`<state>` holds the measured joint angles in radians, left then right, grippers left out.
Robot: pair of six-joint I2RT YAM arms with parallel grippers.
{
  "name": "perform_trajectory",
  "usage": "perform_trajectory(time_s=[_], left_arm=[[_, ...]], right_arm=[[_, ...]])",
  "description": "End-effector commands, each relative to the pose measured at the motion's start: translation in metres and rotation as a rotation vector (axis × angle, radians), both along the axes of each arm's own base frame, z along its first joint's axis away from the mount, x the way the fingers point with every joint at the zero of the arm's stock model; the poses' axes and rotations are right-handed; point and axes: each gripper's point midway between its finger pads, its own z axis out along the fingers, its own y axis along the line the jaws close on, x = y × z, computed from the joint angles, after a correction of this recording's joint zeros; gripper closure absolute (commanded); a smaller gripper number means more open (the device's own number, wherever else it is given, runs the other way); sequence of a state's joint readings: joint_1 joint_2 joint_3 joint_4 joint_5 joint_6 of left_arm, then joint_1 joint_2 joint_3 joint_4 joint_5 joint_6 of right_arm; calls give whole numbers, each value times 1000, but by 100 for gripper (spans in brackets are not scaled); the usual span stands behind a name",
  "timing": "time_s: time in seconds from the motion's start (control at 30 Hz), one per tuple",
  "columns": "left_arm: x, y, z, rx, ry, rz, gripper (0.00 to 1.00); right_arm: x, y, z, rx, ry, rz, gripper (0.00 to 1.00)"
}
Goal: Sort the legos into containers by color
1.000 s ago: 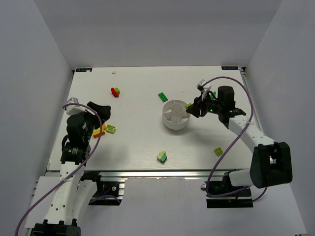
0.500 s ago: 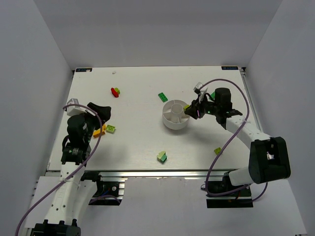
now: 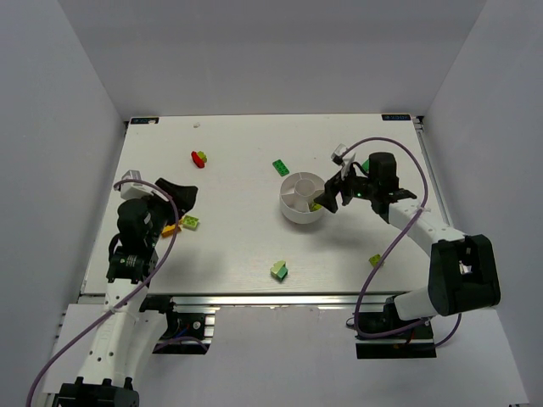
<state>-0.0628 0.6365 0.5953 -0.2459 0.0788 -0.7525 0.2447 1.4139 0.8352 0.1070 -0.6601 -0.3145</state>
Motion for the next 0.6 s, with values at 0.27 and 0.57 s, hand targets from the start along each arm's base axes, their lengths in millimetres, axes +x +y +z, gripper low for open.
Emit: perform_trajectory(time_s=[0.27, 0.57], left_arm=[[-2, -15, -4, -50, -16, -73, 71], [-7, -21, -24, -58, 16, -105, 69]], right_arm=[[-20, -49, 22, -361, -21, 24, 18], [-147, -127, -52, -747, 526, 47, 55]])
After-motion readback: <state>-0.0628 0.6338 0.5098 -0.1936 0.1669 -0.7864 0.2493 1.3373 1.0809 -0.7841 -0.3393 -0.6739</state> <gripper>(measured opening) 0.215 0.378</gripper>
